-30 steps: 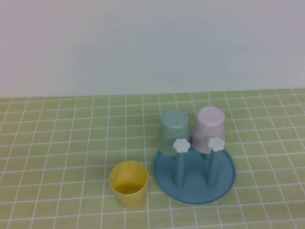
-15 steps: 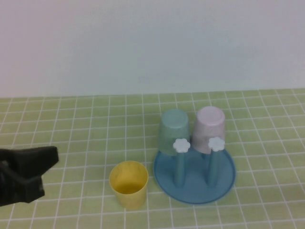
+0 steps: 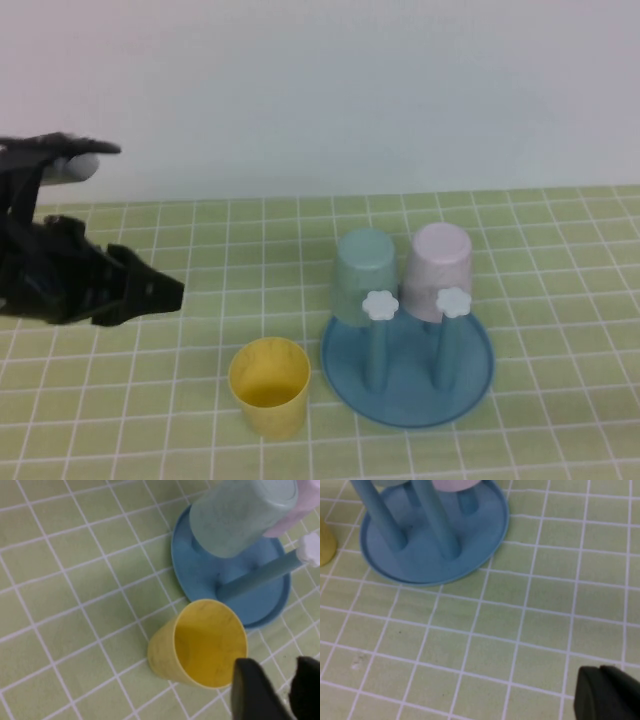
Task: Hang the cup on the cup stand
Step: Pick up the cup from the table
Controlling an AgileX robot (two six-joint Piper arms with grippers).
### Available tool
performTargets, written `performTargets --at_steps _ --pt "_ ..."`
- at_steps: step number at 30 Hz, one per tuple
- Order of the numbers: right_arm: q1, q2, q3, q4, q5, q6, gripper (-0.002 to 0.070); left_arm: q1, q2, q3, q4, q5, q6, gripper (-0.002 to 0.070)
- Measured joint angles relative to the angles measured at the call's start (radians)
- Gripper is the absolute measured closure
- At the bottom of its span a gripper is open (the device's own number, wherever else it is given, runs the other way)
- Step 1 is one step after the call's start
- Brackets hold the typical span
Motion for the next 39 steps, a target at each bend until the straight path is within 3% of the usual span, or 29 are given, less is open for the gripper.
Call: performTargets --at_steps 3,7,16,20,33,39 --pt "0.000 0.000 0.000 0.020 0.000 -0.026 0.0678 -0.002 0.073 -0.048 0.012 0.007 0.000 0.0251" --pt "0.000 0.000 0.000 0.032 0.000 -0.031 0.0678 -0.047 0.162 -0.118 0.109 0.019 -0.063 0.0248" --pt "0.000 0.000 0.000 0.036 0.000 -0.035 0.0678 -0.279 0.280 -0.185 0.525 -0.052 -0.332 0.0248" --pt "0.000 0.000 0.000 0.037 0.000 -0.035 0.0678 -0.332 0.318 -0.185 0.555 -0.093 -0.355 0.0249" --pt "0.000 0.002 0.000 0.039 -0.004 -0.051 0.0678 -0.358 0.436 -0.185 0.573 -0.133 -0.403 0.0364" --pt "0.000 0.002 0.000 0.039 -0.004 -0.053 0.0678 -0.358 0.466 -0.185 0.573 -0.133 -0.411 0.0519"
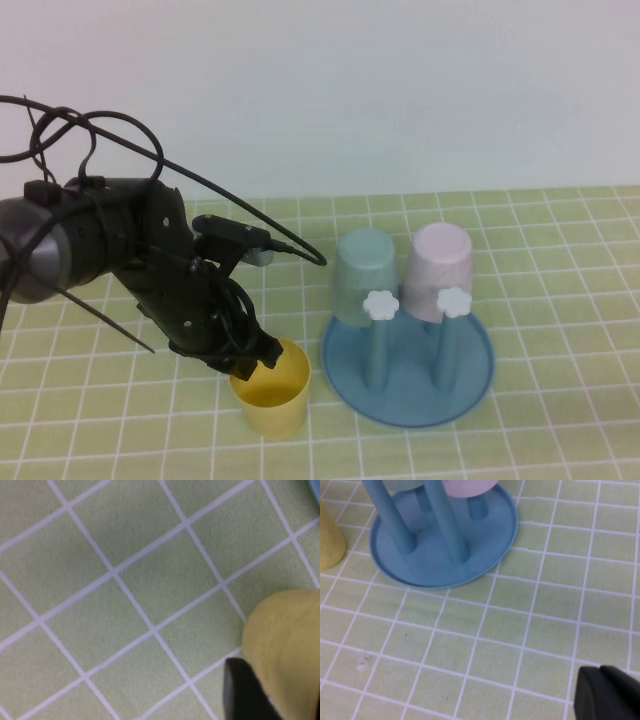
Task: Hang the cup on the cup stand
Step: Pick up the cup from the table
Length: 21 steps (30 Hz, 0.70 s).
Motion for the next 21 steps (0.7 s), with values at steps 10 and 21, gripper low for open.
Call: performTargets --at_steps 10,21 --pt "0.000 0.000 0.000 0.000 0.000 -0.020 0.0678 0.000 -0.003 0.000 -0.035 0.031 -0.034 0.0675" --pt "0.000 -0.017 -0.064 0.169 0.061 -0.262 0.0678 0.002 -0.205 -0.087 -0.291 0.234 0.151 0.0675"
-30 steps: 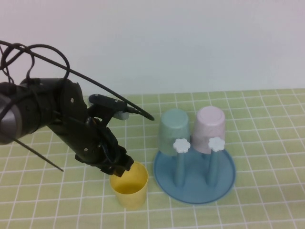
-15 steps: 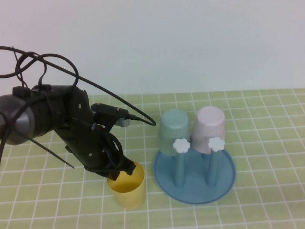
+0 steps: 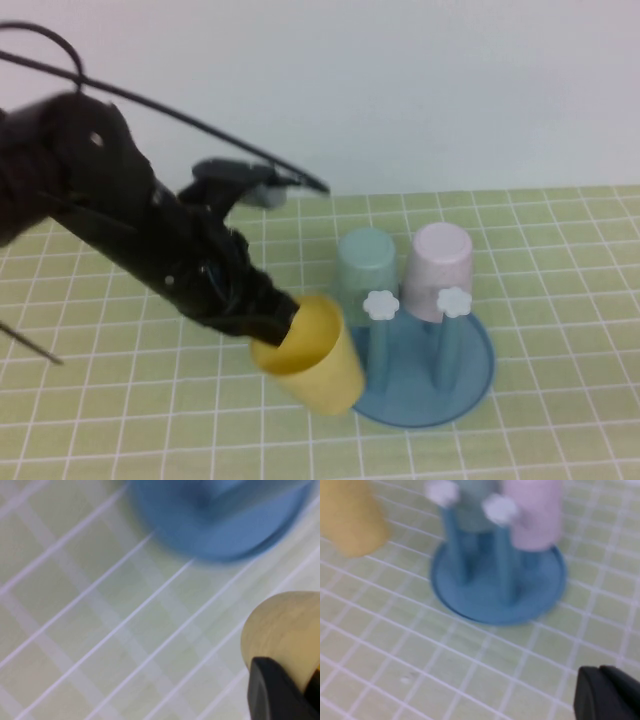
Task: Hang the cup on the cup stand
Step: Adjust the cup with two arms
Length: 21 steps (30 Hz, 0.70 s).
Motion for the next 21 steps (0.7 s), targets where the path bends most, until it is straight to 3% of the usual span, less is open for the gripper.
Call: performTargets --at_steps 5,8,12,14,16,18,21 --pt "0.000 -0.001 -0.141 0.072 0.163 -0.130 0.0676 -0.028 -0.073 -0.006 -0.209 -0.034 0.029 0.0675" --pt "0.000 -0.001 -0.230 0.077 0.246 -0.152 0.0619 -0.080 -0.082 -0.006 -0.289 -0.029 0.067 0.0675" --pt "0.000 -0.001 -0.315 0.079 0.291 -0.183 0.0392 -0.160 -0.079 -0.006 -0.396 -0.039 0.105 0.0675" --pt "0.000 -0.001 -0.335 0.081 0.311 -0.202 0.0221 -0.195 -0.079 -0.006 -0.446 -0.054 0.132 0.0675" --pt "0.000 -0.001 -0.339 0.082 0.335 -0.213 0.0094 -0.229 -0.079 -0.006 -0.474 -0.079 0.136 0.0675" --pt "0.000 -0.001 -0.339 0.082 0.370 -0.227 0.0030 -0.259 -0.079 -0.006 -0.490 -0.109 0.136 0.0675" --pt "0.000 -0.001 -0.339 0.083 0.395 -0.236 -0.0001 -0.297 -0.079 -0.006 -0.508 -0.130 0.136 0.0675"
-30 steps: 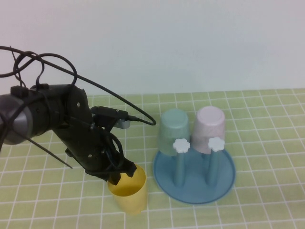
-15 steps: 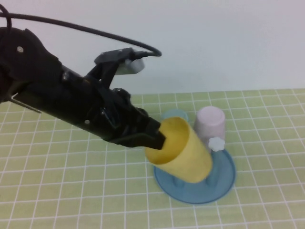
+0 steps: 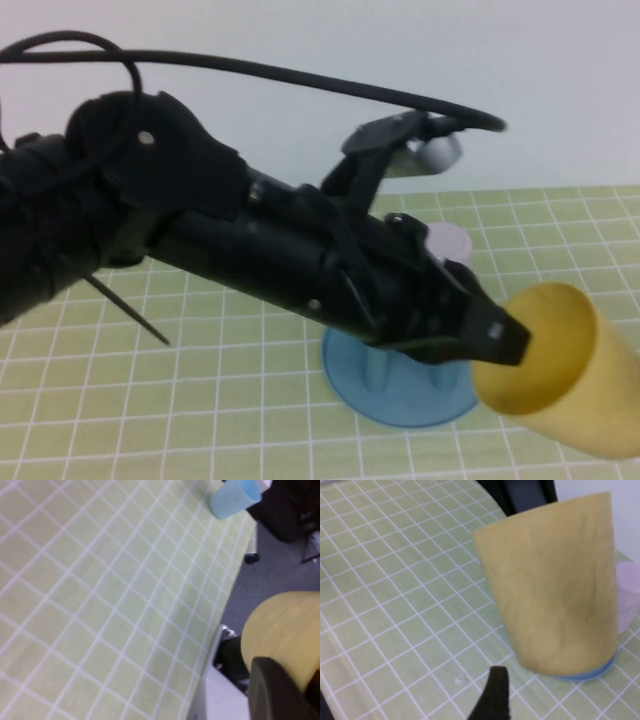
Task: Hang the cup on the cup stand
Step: Adjust the cup with two arms
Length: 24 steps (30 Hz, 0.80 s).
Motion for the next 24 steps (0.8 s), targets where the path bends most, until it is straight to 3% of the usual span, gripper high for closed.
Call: performTargets --at_steps 7,24 --pt "0.000 0.000 0.000 0.004 0.000 -0.006 -0.0014 -0.074 0.000 0.000 -0.001 -0.059 -0.003 0.0675" --pt "0.000 0.080 0.000 0.034 0.022 -0.048 -0.0017 -0.083 0.029 0.002 -0.108 -0.080 0.045 0.0675"
